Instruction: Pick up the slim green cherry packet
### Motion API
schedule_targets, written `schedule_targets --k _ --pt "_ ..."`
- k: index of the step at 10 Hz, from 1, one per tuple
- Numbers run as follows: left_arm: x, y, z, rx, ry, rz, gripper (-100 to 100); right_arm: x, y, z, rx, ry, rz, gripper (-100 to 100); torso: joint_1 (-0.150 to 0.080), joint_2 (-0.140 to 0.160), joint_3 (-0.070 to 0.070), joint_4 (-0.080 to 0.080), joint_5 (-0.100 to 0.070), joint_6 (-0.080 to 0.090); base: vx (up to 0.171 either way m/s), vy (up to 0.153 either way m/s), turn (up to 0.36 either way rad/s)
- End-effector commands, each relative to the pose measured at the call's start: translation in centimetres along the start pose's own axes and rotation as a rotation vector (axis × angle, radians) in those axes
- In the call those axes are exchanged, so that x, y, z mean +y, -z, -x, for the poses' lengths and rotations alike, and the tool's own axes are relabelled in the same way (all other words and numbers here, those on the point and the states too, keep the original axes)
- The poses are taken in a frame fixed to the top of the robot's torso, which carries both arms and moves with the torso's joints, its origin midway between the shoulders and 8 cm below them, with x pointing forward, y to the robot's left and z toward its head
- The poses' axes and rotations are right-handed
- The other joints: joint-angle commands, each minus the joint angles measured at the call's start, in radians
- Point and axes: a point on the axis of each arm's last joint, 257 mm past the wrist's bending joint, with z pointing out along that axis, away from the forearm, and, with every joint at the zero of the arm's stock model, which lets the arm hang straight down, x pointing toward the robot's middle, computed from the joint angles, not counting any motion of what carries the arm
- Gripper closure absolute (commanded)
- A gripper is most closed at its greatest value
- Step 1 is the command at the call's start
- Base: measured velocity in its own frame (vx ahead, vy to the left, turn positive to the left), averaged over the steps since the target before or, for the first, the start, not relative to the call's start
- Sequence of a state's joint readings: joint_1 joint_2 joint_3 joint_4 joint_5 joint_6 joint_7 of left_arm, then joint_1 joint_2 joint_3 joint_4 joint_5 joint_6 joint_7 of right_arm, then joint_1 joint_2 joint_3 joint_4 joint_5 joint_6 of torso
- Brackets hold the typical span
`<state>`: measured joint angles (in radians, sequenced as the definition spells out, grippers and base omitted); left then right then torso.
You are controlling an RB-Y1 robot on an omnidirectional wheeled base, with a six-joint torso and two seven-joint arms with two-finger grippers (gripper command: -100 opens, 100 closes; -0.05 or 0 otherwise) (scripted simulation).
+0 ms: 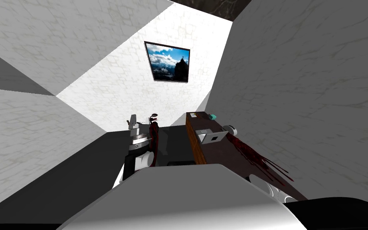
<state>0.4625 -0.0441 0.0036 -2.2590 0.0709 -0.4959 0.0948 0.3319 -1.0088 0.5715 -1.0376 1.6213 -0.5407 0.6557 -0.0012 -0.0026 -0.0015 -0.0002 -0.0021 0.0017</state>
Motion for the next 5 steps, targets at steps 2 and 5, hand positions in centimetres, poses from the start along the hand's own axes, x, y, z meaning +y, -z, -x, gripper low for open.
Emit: schedule_targets --k 2,5 --pt "0.00 0.00 0.00 0.000 0.000 0.000 0 -0.65 1.07 -0.95 0.001 0.006 0.000 100 0.001 0.000 0.000 0.000 0.000 0.000 -0.008 0.039 -0.064" --pt "0.00 0.00 0.00 0.000 0.000 0.000 0 -0.90 1.39 -1.24 0.001 0.011 0.001 0 0.001 0.000 0.000 0.000 0.000 0.000 -0.004 0.016 -0.013"
